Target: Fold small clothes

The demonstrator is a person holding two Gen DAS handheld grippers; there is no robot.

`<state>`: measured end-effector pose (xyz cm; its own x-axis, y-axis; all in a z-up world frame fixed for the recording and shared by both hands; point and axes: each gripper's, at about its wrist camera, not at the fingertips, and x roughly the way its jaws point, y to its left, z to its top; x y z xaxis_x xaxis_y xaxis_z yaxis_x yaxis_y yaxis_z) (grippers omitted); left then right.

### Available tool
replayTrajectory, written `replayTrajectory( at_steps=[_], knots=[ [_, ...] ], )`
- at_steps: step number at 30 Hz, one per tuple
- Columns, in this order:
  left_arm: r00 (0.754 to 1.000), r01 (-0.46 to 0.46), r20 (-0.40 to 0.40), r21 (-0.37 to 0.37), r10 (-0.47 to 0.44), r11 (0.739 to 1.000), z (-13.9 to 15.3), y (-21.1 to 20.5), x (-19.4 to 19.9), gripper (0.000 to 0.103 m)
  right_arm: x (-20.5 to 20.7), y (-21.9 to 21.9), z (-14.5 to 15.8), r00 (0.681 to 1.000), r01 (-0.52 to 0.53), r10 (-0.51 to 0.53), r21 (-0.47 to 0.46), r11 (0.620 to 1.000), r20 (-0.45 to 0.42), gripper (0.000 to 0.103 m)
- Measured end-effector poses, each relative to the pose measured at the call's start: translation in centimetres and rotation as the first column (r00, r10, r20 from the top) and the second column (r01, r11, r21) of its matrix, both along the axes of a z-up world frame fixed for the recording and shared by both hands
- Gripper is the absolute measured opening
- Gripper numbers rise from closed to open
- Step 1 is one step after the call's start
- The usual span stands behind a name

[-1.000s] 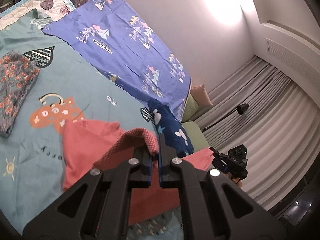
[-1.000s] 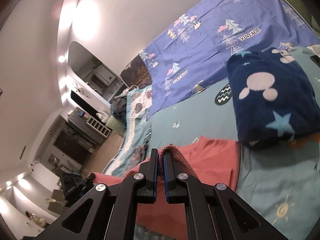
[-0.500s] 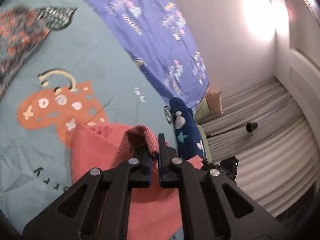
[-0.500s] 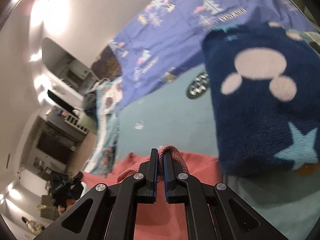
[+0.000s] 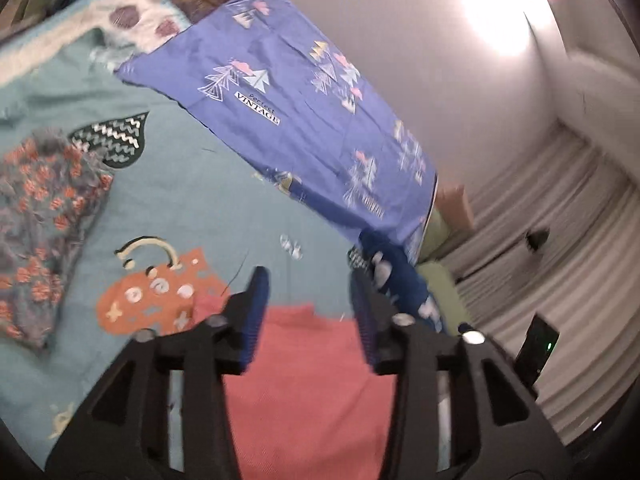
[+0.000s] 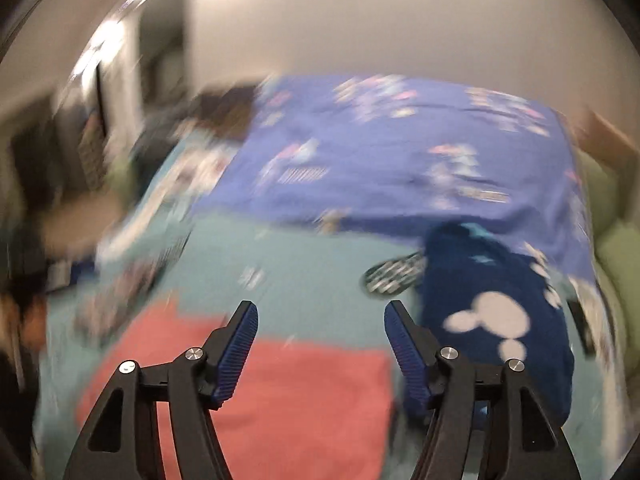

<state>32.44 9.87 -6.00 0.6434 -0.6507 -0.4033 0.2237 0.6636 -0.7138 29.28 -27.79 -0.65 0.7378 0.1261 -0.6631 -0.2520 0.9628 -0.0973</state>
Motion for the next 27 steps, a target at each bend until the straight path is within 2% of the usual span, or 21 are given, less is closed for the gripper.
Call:
replayTrajectory(
  at_steps=[3,6,8,10,11,13,14,16,17,18,19,21,23,25,27],
  knots=[
    [0.999,0.018,-0.048,0.094,-0.014,0.995,-1.6,-0.3,-2.3,0.048,-0.8,3.8,-4.2,0.991,-0.075,0.065,-0.090,0.993,-0.113,0.067],
    [0.989,0.029,-0.147,0.130,-0.010,0.991,-5.0,0.7,-4.3,0.056,-1.9,5.5,-7.8,0.975,-0.108,0.091,-0.073,0.991,-0.201,0.067],
    [0.977,0.023,-0.215,0.134,0.006,0.991,-7.1,1.8,-5.3,0.056,-3.1,6.4,-10.1,0.952,-0.148,0.129,-0.049,0.988,-0.276,0.067],
    [0.954,0.003,-0.300,0.096,0.026,0.995,-9.3,3.3,-6.5,0.056,-4.2,7.3,-12.2,0.913,-0.220,0.186,-0.054,0.974,-0.362,0.067],
    [0.943,0.004,-0.332,0.073,0.020,0.997,-10.0,3.7,-7.3,0.056,-4.7,7.8,-12.9,0.906,-0.247,0.200,-0.081,0.966,-0.373,0.067],
    [0.950,0.031,-0.313,0.040,-0.017,0.999,-9.9,3.9,-10.2,0.056,-5.6,7.9,-12.7,0.919,-0.240,0.177,-0.145,0.960,-0.352,0.067],
    [0.957,0.037,-0.290,0.046,-0.022,0.998,-9.4,3.8,-11.7,0.056,-6.0,7.7,-12.4,0.922,-0.231,0.170,-0.144,0.962,-0.347,0.068],
    [0.967,0.049,-0.253,0.049,-0.035,0.998,-8.6,3.4,-14.2,0.061,-6.7,6.9,-12.2,0.926,-0.201,0.163,-0.078,0.977,-0.339,0.082],
    [0.969,0.053,-0.245,0.042,-0.041,0.998,-8.4,3.2,-15.0,0.064,-6.7,6.8,-12.8,0.913,-0.192,0.155,-0.064,0.979,-0.376,0.092],
    [0.969,0.061,-0.239,0.025,-0.053,0.998,-8.3,3.0,-15.9,0.064,-6.5,7.1,-14.0,0.888,-0.204,0.139,-0.105,0.973,-0.439,0.092],
    [0.968,0.065,-0.245,0.014,-0.059,0.998,-8.4,2.9,-16.5,0.065,-6.9,7.6,-14.3,0.893,-0.217,0.133,-0.152,0.964,-0.429,0.092],
    [0.966,0.042,-0.257,0.055,-0.027,0.998,-8.4,2.8,-17.5,0.065,-7.7,7.9,-13.3,0.915,-0.197,0.119,-0.169,0.966,-0.386,0.092],
    [0.971,0.003,-0.235,0.147,0.032,0.989,-8.3,2.4,-18.4,0.065,-8.8,7.9,-12.0,0.929,-0.154,0.102,-0.120,0.981,-0.355,0.092],
    [0.984,-0.010,-0.173,0.213,0.048,0.977,-7.6,1.6,-19.4,0.065,-9.8,8.5,-11.6,0.936,-0.151,0.113,-0.091,0.984,-0.333,0.092],
    [0.995,-0.009,-0.096,0.210,0.030,0.978,-6.4,0.6,-20.1,0.065,-11.0,9.8,-11.7,0.946,-0.166,0.131,-0.097,0.981,-0.296,0.092]
  ],
)
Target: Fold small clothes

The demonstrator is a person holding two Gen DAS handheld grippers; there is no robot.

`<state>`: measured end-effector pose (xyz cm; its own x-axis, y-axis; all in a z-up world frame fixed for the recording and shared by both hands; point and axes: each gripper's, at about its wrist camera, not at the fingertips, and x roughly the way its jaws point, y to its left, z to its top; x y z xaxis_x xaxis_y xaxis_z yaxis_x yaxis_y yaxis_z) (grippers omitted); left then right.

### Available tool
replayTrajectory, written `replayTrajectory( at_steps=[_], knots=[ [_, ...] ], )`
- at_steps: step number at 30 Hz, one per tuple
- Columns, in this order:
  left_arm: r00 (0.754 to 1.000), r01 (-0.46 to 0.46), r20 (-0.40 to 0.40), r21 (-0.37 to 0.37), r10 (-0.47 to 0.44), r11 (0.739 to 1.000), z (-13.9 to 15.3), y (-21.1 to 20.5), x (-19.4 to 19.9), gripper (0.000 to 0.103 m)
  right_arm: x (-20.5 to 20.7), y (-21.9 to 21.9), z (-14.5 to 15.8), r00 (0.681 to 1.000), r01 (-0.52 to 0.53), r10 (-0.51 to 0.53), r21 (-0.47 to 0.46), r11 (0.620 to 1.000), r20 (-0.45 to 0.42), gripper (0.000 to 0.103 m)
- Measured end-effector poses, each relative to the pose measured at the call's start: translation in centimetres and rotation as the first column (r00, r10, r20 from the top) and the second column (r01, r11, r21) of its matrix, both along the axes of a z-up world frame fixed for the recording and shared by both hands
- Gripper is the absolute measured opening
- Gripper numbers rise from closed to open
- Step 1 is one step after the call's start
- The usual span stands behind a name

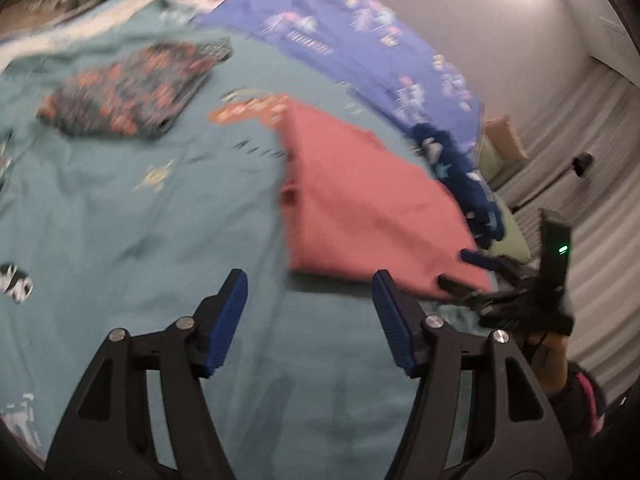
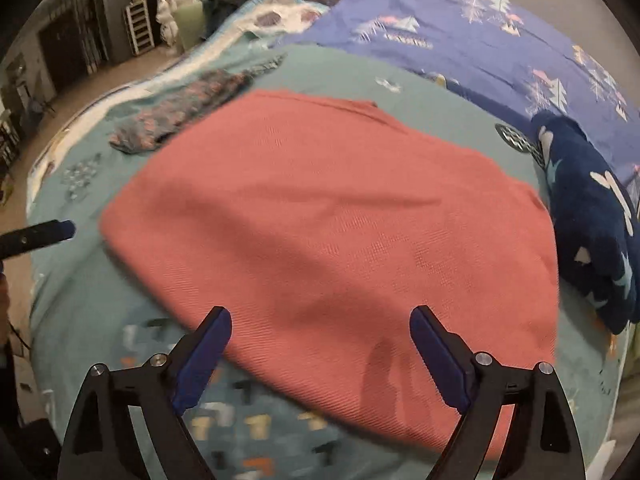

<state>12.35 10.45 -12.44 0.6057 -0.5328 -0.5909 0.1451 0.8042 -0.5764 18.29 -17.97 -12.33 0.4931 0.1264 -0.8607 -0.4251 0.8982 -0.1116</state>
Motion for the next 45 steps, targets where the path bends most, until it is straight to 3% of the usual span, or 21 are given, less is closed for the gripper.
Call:
replayTrajectory(
  at_steps=[3,4,7,9,11,14,18,21,24,26,28,30,32,35,37,38,40,42,45],
  knots=[
    [0.986,0.078,0.151,-0.033,-0.072,0.996,1.5,-2.3,-0.2,0.065,-1.5,1.9,-0.7,0.999,0.005,-0.004,-0.011,1.000,0.045,0.092],
    [0.982,0.095,0.164,-0.030,-0.089,0.995,1.6,-3.0,-0.1,0.065,-1.8,2.3,-1.1,0.998,0.020,-0.020,0.001,1.000,0.059,0.092],
    [0.977,0.185,0.118,-0.046,-0.178,0.982,0.6,-5.4,1.8,0.065,-2.8,2.7,-1.4,0.992,0.073,-0.084,0.124,0.990,0.092,0.092],
    [0.971,0.239,0.022,-0.153,-0.238,0.959,-1.6,-6.2,3.5,0.065,-2.5,1.9,-1.7,0.986,0.131,-0.147,0.192,0.973,0.074,0.090],
    [0.968,0.212,-0.079,-0.236,-0.237,0.948,-4.1,-5.7,4.6,0.059,-2.0,0.2,-2.3,0.977,0.205,-0.215,0.269,0.941,0.008,0.084],
    [0.968,0.211,-0.079,-0.271,-0.240,0.939,-4.3,-4.1,4.4,0.057,-2.2,-2.4,-1.8,0.961,0.264,-0.278,0.280,0.923,0.009,0.071],
    [0.971,0.194,-0.086,-0.249,-0.221,0.949,-4.3,-2.1,3.7,0.057,-2.5,-6.6,-1.2,0.919,0.376,-0.391,0.182,0.909,0.057,0.071],
    [0.977,0.162,-0.099,-0.243,-0.191,0.957,-4.5,-0.8,3.2,0.057,-3.2,-10.5,-1.2,0.880,0.456,-0.472,0.184,0.870,0.048,0.071],
    [0.986,0.098,-0.116,-0.170,-0.119,0.981,-4.4,0.5,2.5,0.059,-4.2,-13.8,-1.2,0.824,0.552,-0.563,0.134,0.823,0.062,0.071],
    [0.991,0.038,-0.128,-0.091,-0.050,0.995,-4.1,1.5,2.1,0.064,-5.1,-14.9,-0.6,0.780,0.611,-0.609,0.038,0.791,0.143,0.071],
    [0.991,-0.022,-0.137,-0.038,0.016,0.999,-3.7,2.9,1.5,0.064,-5.8,-15.3,0.3,0.766,0.623,-0.617,0.031,0.782,0.178,0.071],
    [0.995,-0.029,-0.098,-0.060,0.023,0.998,-2.5,3.3,0.8,0.064,-6.0,-14.1,1.5,0.777,0.599,-0.597,0.056,0.799,0.201,0.072],
    [0.999,-0.009,-0.041,-0.044,0.007,0.999,-1.0,2.1,0.3,0.064,-5.7,-10.9,2.6,0.812,0.535,-0.531,0.051,0.843,0.242,0.072],
    [0.995,0.091,0.041,-0.030,-0.090,0.995,0.9,-2.2,0.6,0.064,-4.6,-5.9,2.7,0.878,0.407,-0.417,0.091,0.909,0.235,0.072],
    [0.988,0.151,0.029,-0.031,-0.151,0.988,0.8,-5.1,1.2,0.064,-3.6,-1.4,1.8,0.898,0.352,-0.350,0.041,0.935,0.268,0.072],
    [0.983,0.182,0.021,-0.022,-0.182,0.983,0.6,-6.9,1.6,0.064,-3.5,0.0,1.4,0.903,0.332,-0.322,0.014,0.943,0.284,0.072],
    [0.980,0.197,-0.001,0.067,-0.198,0.978,-0.7,-10.3,2.1,0.064,-3.0,2.3,0.3,0.921,0.284,-0.276,0.009,0.959,0.275,0.071],
    [0.981,0.195,-0.028,0.112,-0.193,0.974,-2.1,-11.5,2.4,0.064,-2.5,2.1,-0.7,0.930,0.291,-0.292,0.042,0.956,0.223,0.071],
    [0.985,0.171,0.003,0.153,-0.174,0.973,-2.3,-11.7,2.0,0.063,-2.0,0.8,-1.8,0.931,0.320,-0.324,0.049,0.946,0.168,0.070]
  ],
)
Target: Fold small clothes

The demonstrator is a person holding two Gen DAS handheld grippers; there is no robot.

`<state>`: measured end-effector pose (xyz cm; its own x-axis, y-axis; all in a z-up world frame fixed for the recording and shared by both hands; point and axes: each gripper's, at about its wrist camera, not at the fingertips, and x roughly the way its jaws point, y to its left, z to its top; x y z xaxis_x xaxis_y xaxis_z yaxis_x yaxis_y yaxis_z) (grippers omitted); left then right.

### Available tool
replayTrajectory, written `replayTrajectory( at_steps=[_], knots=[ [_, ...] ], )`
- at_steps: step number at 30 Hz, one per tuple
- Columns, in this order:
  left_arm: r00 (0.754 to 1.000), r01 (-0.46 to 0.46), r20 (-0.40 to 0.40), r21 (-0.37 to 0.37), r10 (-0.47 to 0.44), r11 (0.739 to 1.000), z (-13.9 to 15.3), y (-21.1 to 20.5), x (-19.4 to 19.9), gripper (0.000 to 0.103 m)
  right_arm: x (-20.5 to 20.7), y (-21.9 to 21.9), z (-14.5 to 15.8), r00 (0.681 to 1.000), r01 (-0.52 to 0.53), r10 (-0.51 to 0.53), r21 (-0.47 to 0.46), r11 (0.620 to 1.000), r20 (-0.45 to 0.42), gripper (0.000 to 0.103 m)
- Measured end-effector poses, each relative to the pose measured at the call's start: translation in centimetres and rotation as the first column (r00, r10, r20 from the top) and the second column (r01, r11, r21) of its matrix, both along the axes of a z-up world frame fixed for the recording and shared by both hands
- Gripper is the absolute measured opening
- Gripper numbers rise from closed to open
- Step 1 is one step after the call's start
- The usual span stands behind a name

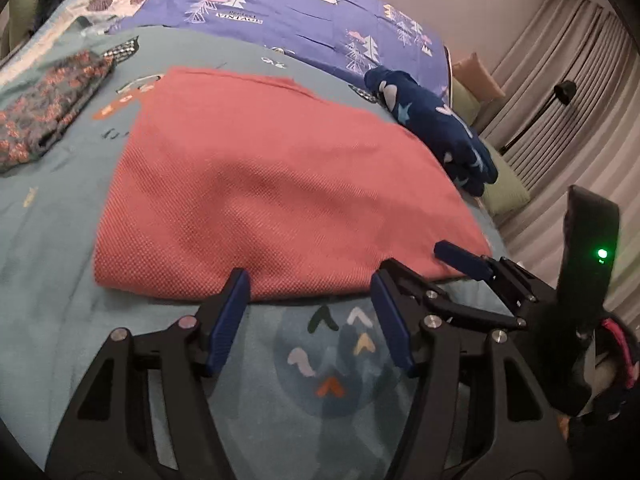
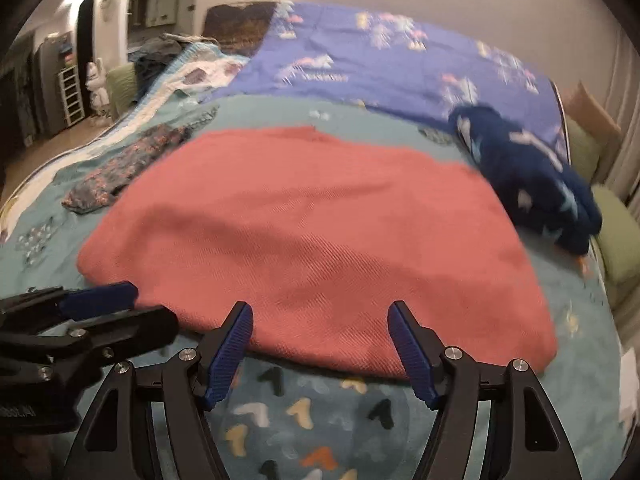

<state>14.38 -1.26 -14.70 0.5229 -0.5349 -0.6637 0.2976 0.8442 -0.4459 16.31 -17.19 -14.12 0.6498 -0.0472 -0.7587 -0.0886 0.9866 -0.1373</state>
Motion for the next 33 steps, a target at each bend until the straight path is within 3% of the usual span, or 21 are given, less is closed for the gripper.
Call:
replayTrajectory(
  at_steps=[5,9,12,16,18,20,24,26,28,30,31,32,33],
  knots=[
    [0.999,0.039,0.026,0.090,-0.042,0.995,0.1,-0.2,-0.8,0.059,-0.8,-3.3,0.1,1.000,0.010,-0.009,0.068,0.998,-0.015,0.071],
    [1.000,0.026,0.004,0.057,-0.026,0.998,0.2,2.1,-0.8,0.057,-1.5,-7.5,0.0,0.998,0.064,-0.060,0.141,0.988,-0.034,0.072],
    [0.998,-0.059,-0.026,0.042,0.060,0.997,0.0,4.6,-0.4,0.057,-2.0,-10.1,0.4,0.991,0.128,-0.122,0.162,0.978,-0.048,0.071],
    [0.975,-0.218,0.000,0.180,0.222,0.959,-0.4,8.2,-0.3,0.058,-3.0,-13.1,0.7,0.969,0.247,-0.243,0.103,0.964,-0.044,0.072],
    [0.968,-0.242,-0.029,0.142,0.248,0.960,-0.5,10.3,-0.5,0.058,-3.7,-14.7,0.9,0.946,0.324,-0.321,0.101,0.941,-0.049,0.072],
    [0.972,-0.235,-0.001,0.089,0.236,0.968,0.8,10.4,-1.0,0.058,-4.3,-14.9,1.7,0.946,0.325,-0.324,0.107,0.940,-0.033,0.072],
    [0.986,-0.124,0.115,0.030,0.119,0.992,4.3,5.5,-1.8,0.058,-4.7,-12.3,3.6,0.960,0.271,-0.276,0.093,0.958,0.039,0.073],
    [0.983,-0.059,0.180,0.120,0.037,0.991,5.1,1.2,-1.8,0.058,-4.6,-10.7,4.2,0.970,0.229,-0.236,0.105,0.968,0.060,0.073],
    [0.970,-0.026,0.238,0.281,-0.043,0.959,4.5,-3.6,-1.5,0.057,-4.4,-9.2,4.4,0.974,0.209,-0.215,0.081,0.975,0.076,0.073],
    [0.979,0.033,0.177,0.368,-0.104,0.929,2.4,-6.8,-0.4,0.042,-4.5,-8.4,4.6,0.976,0.200,-0.205,0.057,0.978,0.081,0.073],
    [0.985,0.055,0.133,0.358,-0.109,0.932,1.6,-7.1,0.0,0.032,-4.6,-8.3,4.6,0.976,0.196,-0.201,0.062,0.979,0.084,0.073],
    [0.992,0.069,0.077,0.332,-0.100,0.941,0.7,-7.1,0.6,0.031,-5.0,-8.5,4.8,0.975,0.198,-0.204,0.075,0.977,0.085,0.073],
    [0.993,0.056,0.080,0.306,-0.084,0.950,0.4,-6.6,0.6,0.031,-5.2,-8.8,4.9,0.974,0.203,-0.210,0.081,0.976,0.084,0.073]
  ],
)
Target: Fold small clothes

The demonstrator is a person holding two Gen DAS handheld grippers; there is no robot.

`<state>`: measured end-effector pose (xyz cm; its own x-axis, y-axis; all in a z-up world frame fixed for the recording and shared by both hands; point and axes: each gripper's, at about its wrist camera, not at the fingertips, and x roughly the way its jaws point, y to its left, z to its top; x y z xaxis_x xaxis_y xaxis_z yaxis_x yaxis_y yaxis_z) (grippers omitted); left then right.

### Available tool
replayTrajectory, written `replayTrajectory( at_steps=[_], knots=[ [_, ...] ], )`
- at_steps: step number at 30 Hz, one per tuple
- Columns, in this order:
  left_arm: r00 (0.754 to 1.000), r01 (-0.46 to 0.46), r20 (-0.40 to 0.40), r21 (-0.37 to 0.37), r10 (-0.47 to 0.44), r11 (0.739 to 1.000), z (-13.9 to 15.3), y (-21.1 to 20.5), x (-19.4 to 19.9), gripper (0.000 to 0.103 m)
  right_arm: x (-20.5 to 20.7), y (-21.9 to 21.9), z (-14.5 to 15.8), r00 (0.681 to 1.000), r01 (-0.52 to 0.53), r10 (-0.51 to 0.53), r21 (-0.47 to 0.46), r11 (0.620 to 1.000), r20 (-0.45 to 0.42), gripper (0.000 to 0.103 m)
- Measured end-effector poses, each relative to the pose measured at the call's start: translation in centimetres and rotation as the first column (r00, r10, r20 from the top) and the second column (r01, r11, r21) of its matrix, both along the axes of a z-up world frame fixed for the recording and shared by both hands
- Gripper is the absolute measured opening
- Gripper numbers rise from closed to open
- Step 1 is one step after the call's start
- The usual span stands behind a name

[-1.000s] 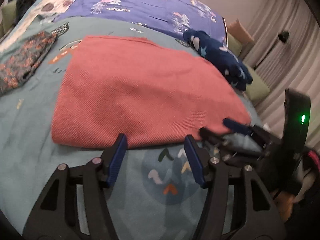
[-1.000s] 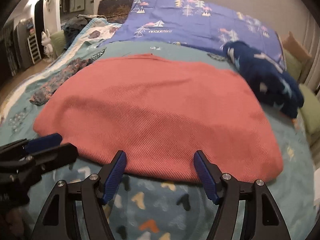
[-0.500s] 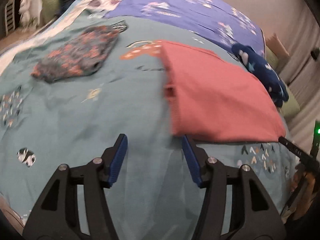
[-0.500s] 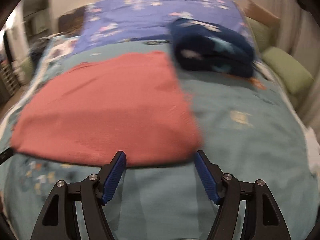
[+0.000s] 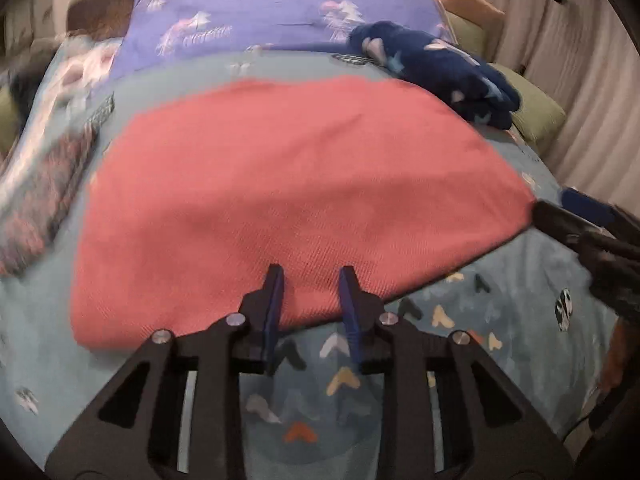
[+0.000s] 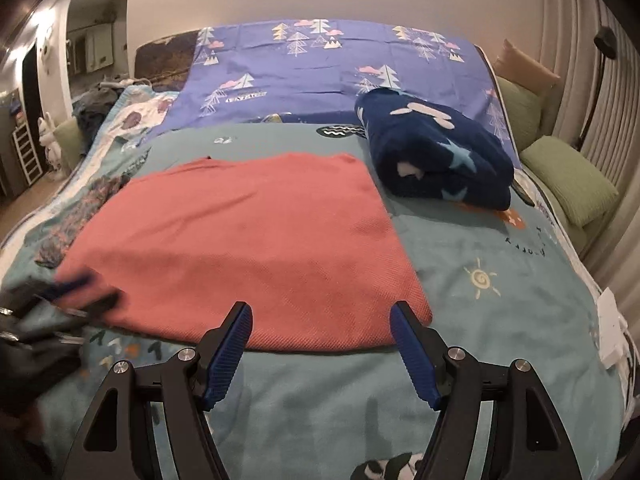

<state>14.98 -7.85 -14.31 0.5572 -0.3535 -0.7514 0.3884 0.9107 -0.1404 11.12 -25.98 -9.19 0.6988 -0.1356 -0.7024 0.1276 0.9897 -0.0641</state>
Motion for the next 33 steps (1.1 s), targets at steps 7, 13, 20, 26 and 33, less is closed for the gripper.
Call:
replayTrajectory(
  at_steps=[7,13,20,26,33],
  knots=[
    [1.000,-0.010,-0.003,0.010,0.010,1.000,-0.1,4.7,-0.6,0.031,-0.6,-2.7,0.3,0.999,0.050,-0.050,0.044,0.998,0.001,0.073],
    [0.981,-0.187,-0.044,0.062,0.190,0.980,-0.2,11.1,-0.3,0.048,-0.2,-1.4,-0.5,1.000,0.013,-0.012,0.044,0.999,-0.018,0.073],
    [0.932,-0.321,-0.276,-0.335,0.233,0.886,-1.8,19.2,-1.2,0.055,0.7,0.4,-1.1,0.999,-0.030,0.033,0.078,0.997,-0.031,0.073],
    [0.902,-0.336,-0.432,-0.665,0.023,0.667,-4.0,19.3,1.7,0.056,0.9,2.2,-0.9,0.996,-0.087,0.091,0.114,0.990,-0.027,0.073],
    [0.803,-0.521,-0.592,-0.754,-0.071,0.401,-8.3,19.3,4.5,0.058,0.2,1.9,-0.2,0.996,-0.082,0.086,0.127,0.989,-0.024,0.074]
  ],
)
